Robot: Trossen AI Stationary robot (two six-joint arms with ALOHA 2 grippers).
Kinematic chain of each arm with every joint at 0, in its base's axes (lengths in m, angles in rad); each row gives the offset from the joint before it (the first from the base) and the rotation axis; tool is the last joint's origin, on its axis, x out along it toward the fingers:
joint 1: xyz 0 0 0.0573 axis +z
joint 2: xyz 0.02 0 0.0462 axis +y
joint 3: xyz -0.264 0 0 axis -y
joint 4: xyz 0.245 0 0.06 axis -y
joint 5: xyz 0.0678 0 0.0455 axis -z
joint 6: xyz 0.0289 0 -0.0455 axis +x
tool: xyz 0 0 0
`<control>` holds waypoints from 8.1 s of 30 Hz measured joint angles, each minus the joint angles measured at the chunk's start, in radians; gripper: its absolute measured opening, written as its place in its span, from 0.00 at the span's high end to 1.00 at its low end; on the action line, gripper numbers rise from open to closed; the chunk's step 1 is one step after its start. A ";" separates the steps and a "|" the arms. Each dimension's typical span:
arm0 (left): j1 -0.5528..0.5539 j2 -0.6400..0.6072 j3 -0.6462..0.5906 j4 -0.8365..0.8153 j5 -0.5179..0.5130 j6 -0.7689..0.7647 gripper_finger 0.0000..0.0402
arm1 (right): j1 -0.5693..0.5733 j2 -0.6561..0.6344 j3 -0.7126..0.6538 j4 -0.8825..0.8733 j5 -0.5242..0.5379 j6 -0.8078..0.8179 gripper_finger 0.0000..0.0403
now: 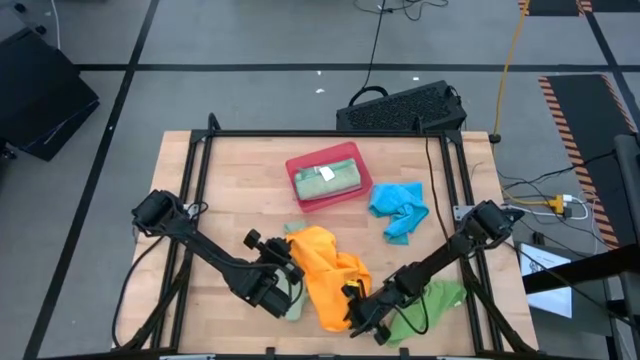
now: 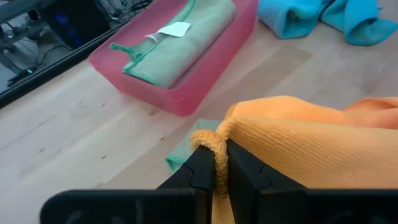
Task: Fold microfiber towels
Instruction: Fold the yellow microfiber cloth
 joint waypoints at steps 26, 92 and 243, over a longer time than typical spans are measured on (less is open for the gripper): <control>-0.009 -0.004 -0.024 0.455 0.180 0.432 0.52 | 0.099 -0.561 -0.176 -0.333 0.411 0.086 0.98; 0.090 0.063 -0.019 1.078 0.175 1.168 0.98 | 0.032 -0.445 -0.216 0.174 0.478 0.215 0.31; 0.147 0.063 -0.019 0.996 0.288 0.934 0.96 | -0.074 -0.343 -0.217 0.248 0.380 0.121 0.99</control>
